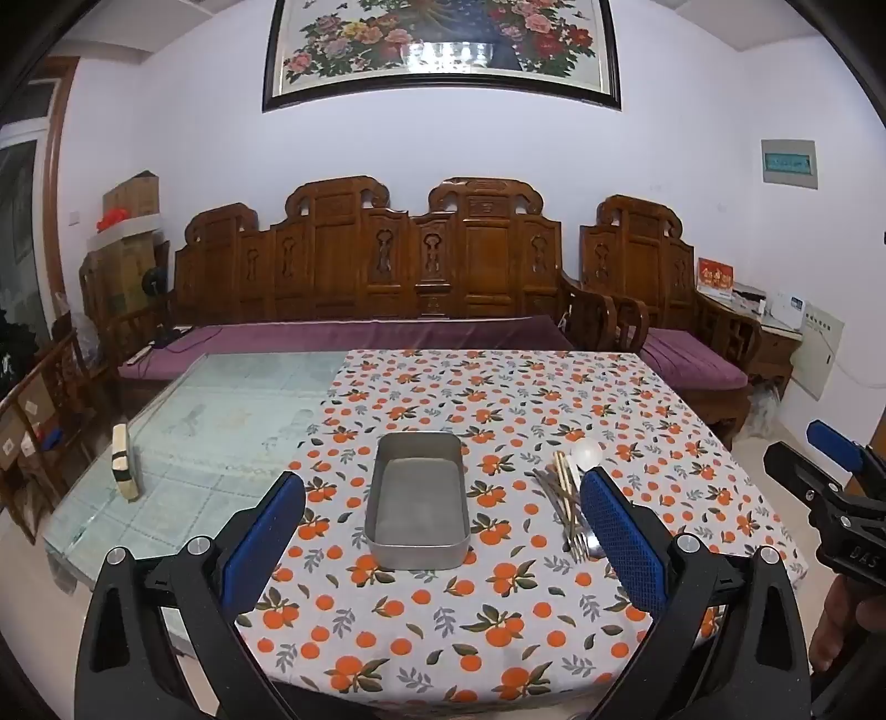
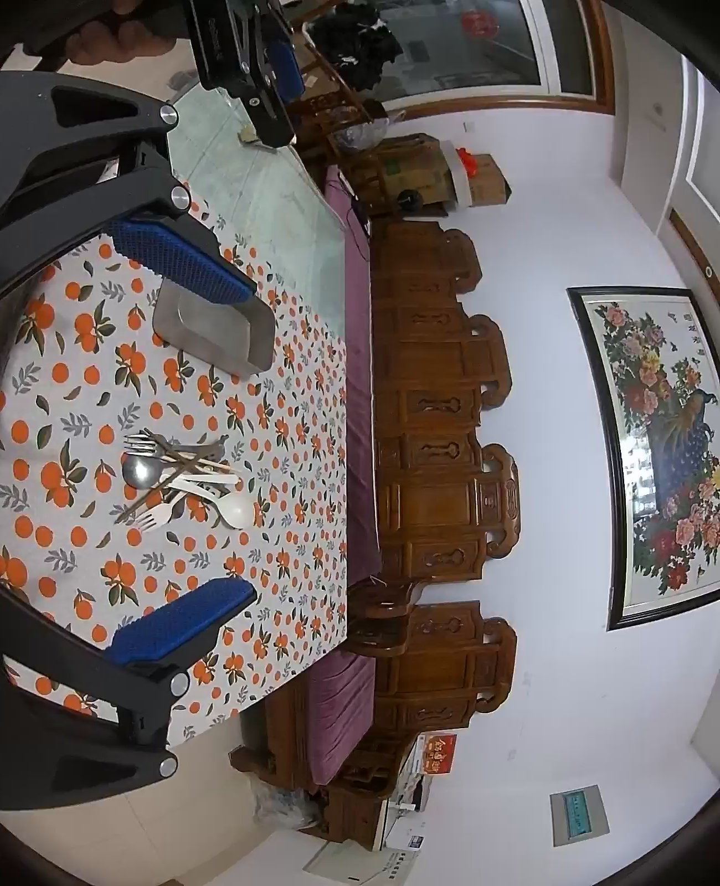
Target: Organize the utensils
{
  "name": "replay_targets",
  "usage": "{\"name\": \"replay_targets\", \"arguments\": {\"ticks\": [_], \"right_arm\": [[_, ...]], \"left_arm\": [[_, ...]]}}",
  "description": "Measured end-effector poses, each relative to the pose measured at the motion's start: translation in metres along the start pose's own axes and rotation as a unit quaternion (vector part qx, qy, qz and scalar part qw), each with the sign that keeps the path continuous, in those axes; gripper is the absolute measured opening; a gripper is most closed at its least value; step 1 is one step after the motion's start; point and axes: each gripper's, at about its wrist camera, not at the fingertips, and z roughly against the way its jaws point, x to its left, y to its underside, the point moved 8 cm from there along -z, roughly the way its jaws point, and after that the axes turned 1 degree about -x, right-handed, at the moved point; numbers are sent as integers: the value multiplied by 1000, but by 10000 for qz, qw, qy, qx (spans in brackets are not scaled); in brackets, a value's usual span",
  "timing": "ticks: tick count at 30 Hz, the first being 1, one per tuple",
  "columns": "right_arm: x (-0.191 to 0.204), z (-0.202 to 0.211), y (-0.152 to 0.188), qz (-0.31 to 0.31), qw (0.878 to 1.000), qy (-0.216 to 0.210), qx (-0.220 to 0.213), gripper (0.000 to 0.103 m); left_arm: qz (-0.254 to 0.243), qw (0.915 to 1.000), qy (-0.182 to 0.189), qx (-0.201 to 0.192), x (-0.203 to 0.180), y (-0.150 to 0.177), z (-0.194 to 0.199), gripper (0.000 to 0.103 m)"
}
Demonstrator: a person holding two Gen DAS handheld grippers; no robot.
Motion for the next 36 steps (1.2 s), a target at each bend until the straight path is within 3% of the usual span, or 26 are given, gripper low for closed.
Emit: {"name": "replay_targets", "arguments": {"ticks": [36], "right_arm": [[0, 1, -1, 5, 10000, -19, -73, 100]], "left_arm": [[-21, 10000, 25, -46, -7, -5, 6, 96]]}}
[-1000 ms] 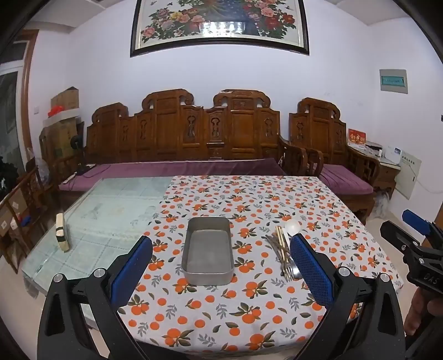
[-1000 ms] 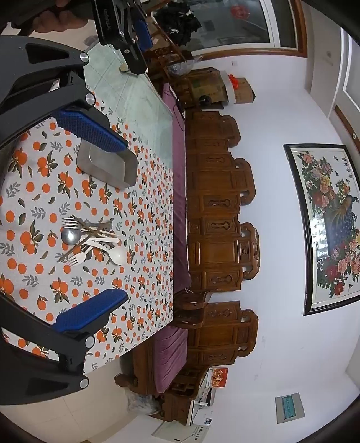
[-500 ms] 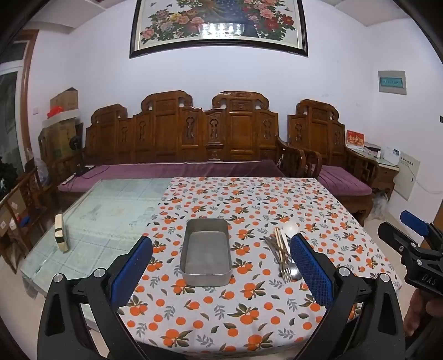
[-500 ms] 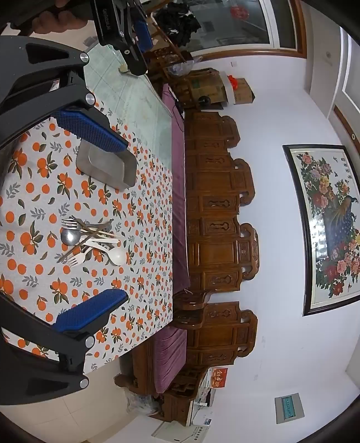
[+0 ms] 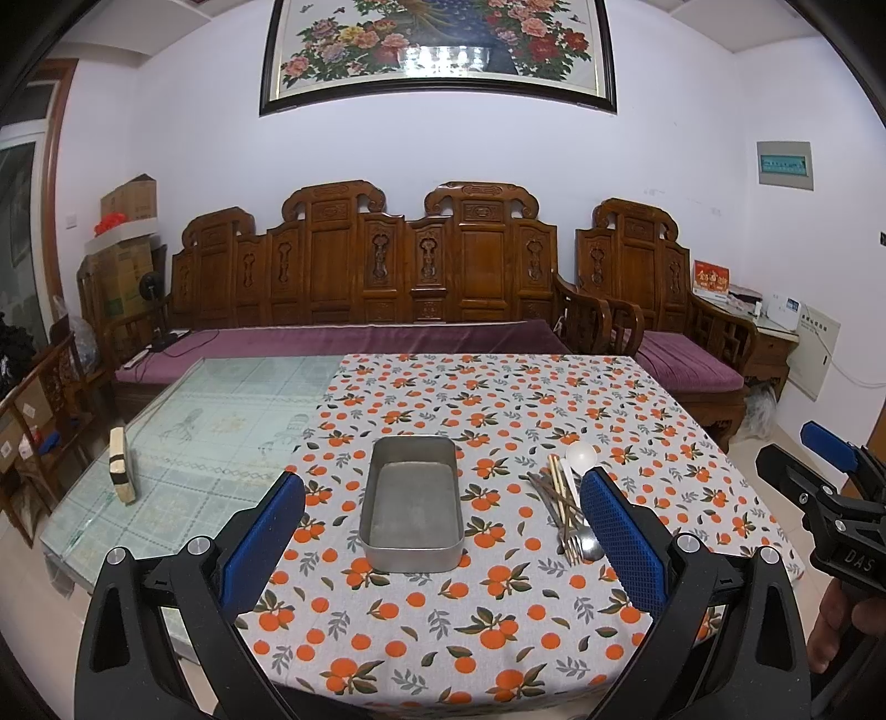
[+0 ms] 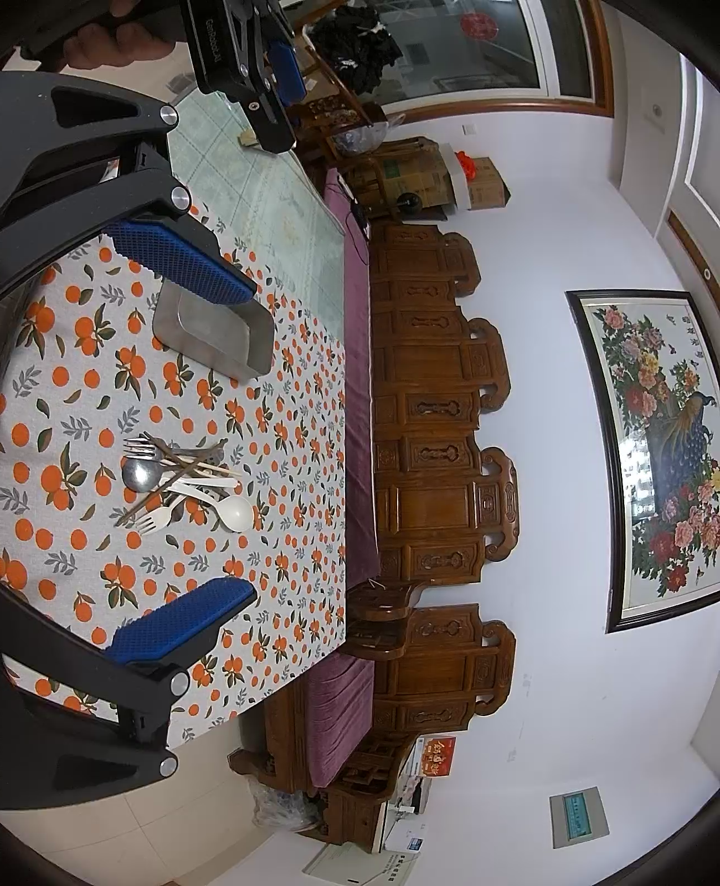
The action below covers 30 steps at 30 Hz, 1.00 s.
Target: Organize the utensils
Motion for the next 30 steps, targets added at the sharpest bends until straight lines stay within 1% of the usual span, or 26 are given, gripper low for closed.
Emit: {"name": "replay_targets", "arguments": {"ticks": [14, 17, 20, 30], "right_arm": [[2, 1, -1, -1, 10000, 8, -17, 100], [1, 1, -1, 1, 10000, 7, -17, 100], [1, 1, 0, 1, 10000, 9, -16, 100], [0, 1, 0, -3, 10000, 2, -14, 100]], "left_arm": [[1, 10000, 1, -13, 3, 3, -1, 96], [-10, 10000, -4, -5, 0, -1, 2, 96], [-13, 10000, 5, 2, 0, 4, -5, 96], [-12, 10000, 2, 4, -1, 3, -5, 96]]}}
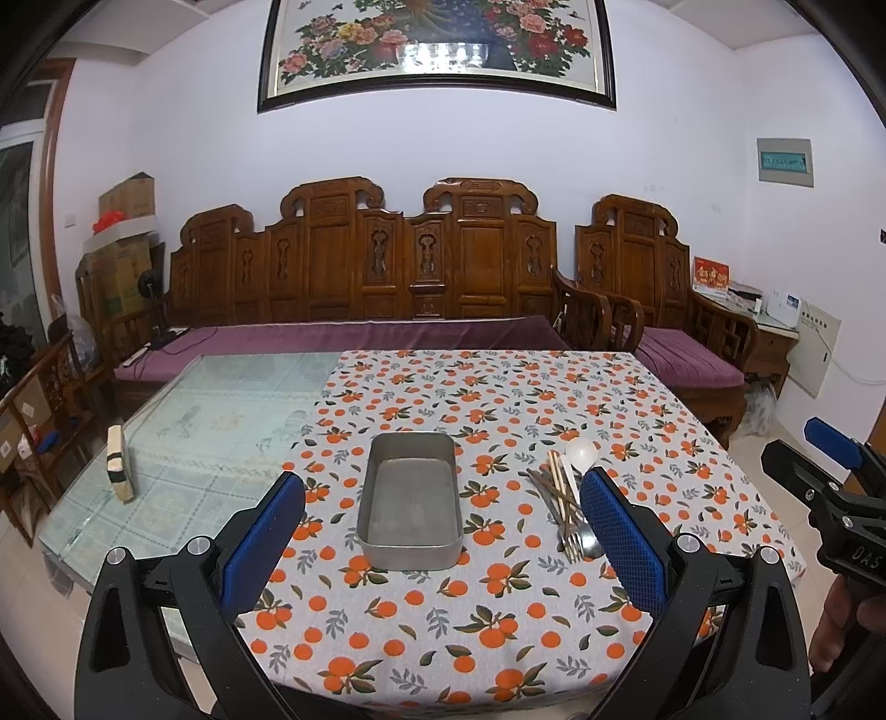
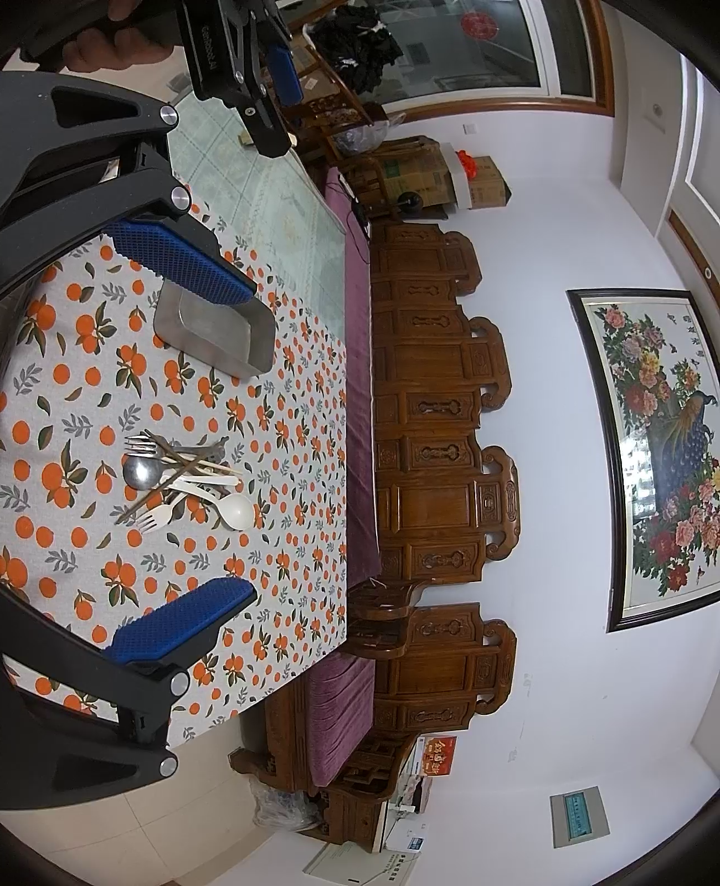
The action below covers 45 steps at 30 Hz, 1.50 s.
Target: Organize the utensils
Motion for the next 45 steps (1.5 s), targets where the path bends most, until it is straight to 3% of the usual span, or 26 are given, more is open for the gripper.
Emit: {"name": "replay_targets", "arguments": {"ticks": [27, 34, 45], "right_arm": [[0, 0, 0, -3, 10000, 8, 6, 100], [3, -4, 10, 15, 9999, 31, 111, 100], [-20, -43, 24, -40, 9994, -86, 337, 100]], "left_arm": [[-8, 10000, 47, -10, -3, 1, 1, 96], [-59, 9994, 88, 323, -6, 14, -19, 96], [-209, 9958, 264, 851, -13, 41, -59, 96]]}}
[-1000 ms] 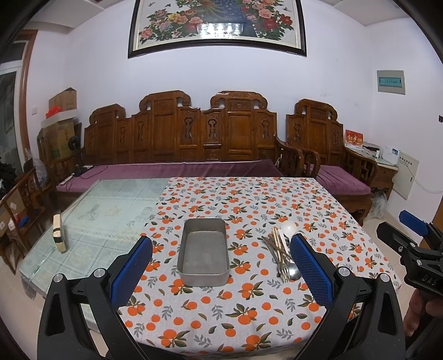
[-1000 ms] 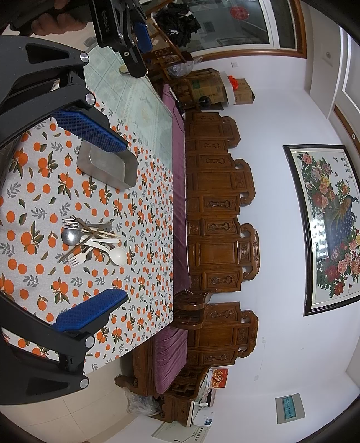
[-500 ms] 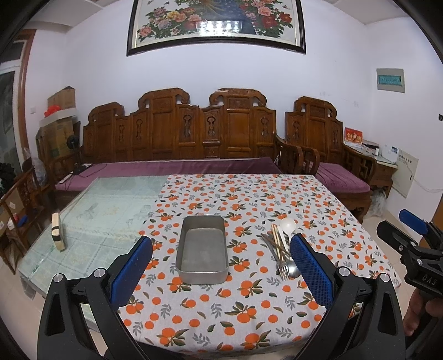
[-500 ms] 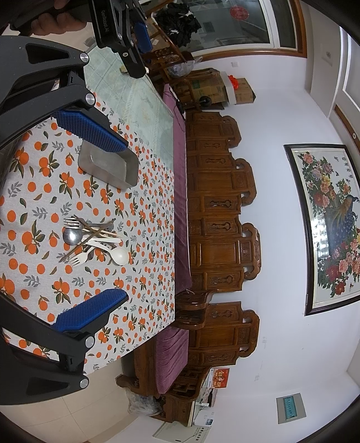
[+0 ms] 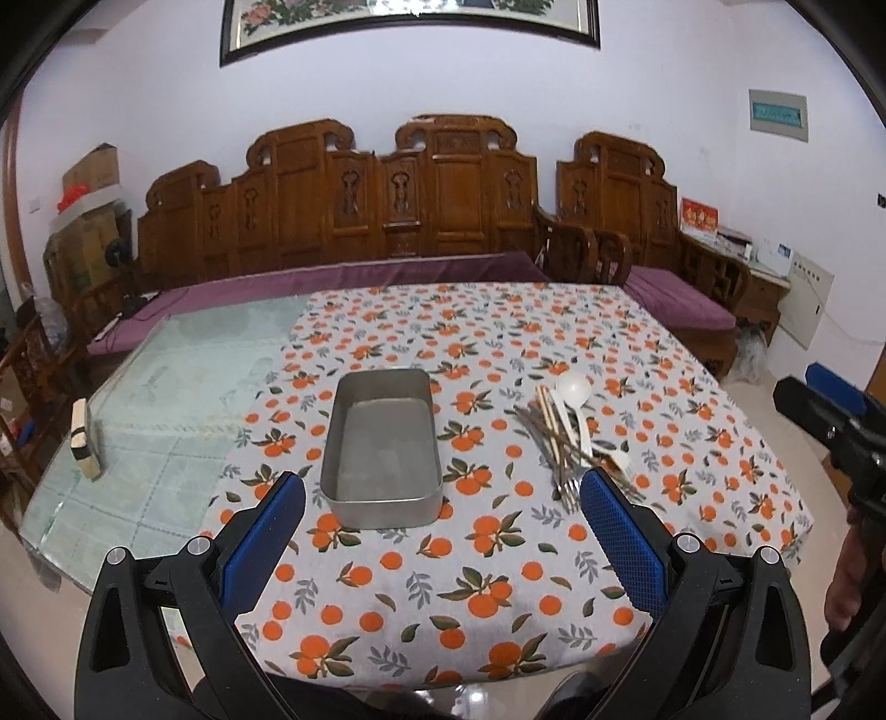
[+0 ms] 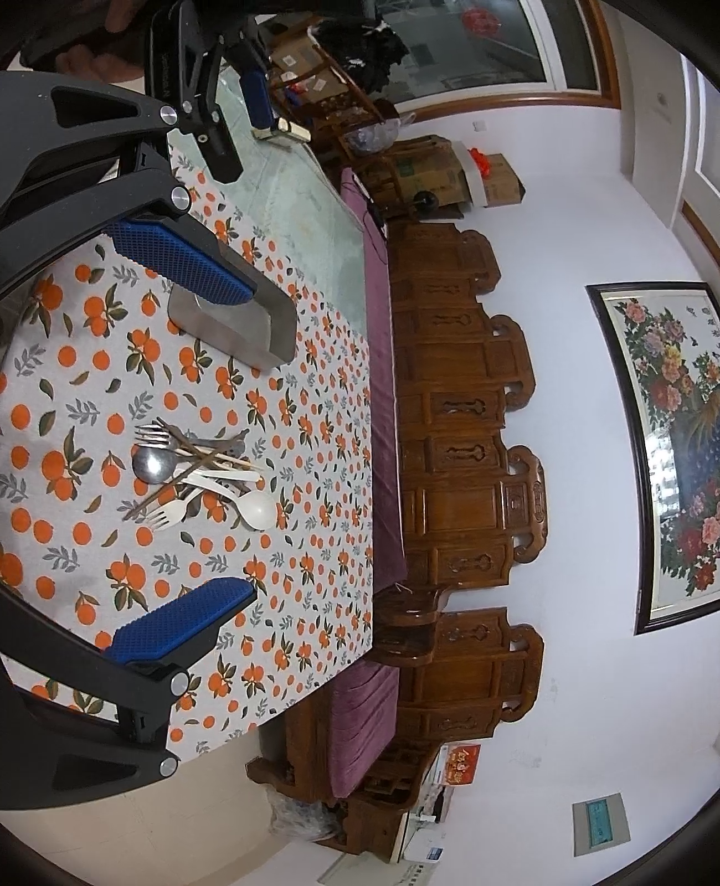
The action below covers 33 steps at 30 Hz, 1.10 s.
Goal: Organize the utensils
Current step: 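Grasp a wooden chopstick with the right gripper while the left gripper grasps another chopstick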
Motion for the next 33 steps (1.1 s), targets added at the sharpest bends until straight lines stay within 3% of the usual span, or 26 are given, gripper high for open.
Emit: {"name": "replay_targets", "arguments": {"ticks": [12, 21, 33], "right_arm": [[-22, -65, -13, 139, 9992, -123, 343, 97], [-65, -124, 23, 176, 9951, 14, 976, 91], [-72, -176, 110, 354, 9764, -486, 2074, 48]], "left_arm": [[-172, 9988, 156, 442, -3, 7, -45, 96], [-211, 9964, 521, 630, -18, 8, -79, 96], [-485, 9903, 875, 960, -48, 12, -123, 96]]}}
